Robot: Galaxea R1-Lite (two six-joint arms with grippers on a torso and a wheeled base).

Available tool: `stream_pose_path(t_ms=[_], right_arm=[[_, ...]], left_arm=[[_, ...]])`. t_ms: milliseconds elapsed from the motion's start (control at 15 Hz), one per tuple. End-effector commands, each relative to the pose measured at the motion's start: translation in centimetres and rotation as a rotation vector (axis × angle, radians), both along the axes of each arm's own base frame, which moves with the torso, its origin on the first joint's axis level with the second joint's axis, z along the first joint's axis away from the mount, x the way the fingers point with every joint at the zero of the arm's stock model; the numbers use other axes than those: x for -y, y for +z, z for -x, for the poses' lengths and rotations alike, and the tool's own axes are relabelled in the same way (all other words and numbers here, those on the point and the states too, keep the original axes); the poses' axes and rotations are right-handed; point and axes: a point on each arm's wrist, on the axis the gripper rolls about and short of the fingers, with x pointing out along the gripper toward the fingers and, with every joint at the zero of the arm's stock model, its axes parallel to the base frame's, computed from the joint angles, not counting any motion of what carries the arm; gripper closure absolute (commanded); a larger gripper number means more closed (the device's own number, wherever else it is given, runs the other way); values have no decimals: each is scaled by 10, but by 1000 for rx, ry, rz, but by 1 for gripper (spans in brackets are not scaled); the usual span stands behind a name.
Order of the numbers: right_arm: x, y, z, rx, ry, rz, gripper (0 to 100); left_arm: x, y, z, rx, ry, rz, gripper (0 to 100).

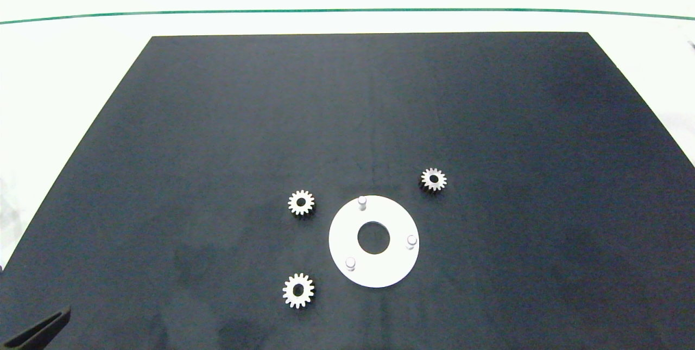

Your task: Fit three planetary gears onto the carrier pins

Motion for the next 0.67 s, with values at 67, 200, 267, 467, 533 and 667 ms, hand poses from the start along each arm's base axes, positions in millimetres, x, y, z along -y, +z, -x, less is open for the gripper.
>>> stream_pose_path(t_ms=[67,200,267,467,533,667], right_arm=[[-19,41,-85,-217,105,94,0],[-27,47,-117,-277,164,121,0],[-30,49,-131,-296,182,124,0],[-43,46,-160,-353,245,151,0],[-49,45,-163,-357,280,182,0],[-57,48,-164,-340,334,220,0]], left_arm=[[-2,15,-57,-176,22,-33,0],[-2,37,-73,-242,25,-35,0],[-2,49,-82,-274,30,-30,0],[-3,79,-102,-292,112,92,0],[-4,84,-114,-297,169,139,0],[-4,85,-130,-364,267,194,0]])
